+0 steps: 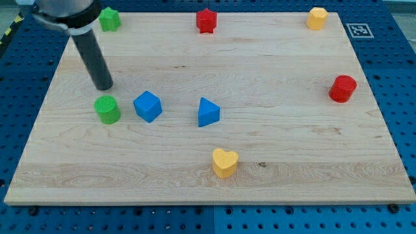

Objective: Move the blue cube a bit down

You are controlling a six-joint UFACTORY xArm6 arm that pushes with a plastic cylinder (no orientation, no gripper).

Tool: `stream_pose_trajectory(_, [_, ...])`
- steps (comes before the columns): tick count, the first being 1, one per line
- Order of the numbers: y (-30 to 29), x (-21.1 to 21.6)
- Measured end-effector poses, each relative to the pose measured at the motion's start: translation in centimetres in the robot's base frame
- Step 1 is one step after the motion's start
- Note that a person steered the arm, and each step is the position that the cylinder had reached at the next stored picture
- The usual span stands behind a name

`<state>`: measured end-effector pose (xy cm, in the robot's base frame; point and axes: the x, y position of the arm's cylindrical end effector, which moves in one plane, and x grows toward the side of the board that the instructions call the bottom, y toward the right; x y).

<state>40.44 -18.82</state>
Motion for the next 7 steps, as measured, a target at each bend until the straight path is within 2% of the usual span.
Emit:
stream_pose_trajectory(2, [9.1, 1.7])
stream_pose_trajectory(3, [10.9, 2.8])
stream_pose_trajectory(7, [8.6, 2.9])
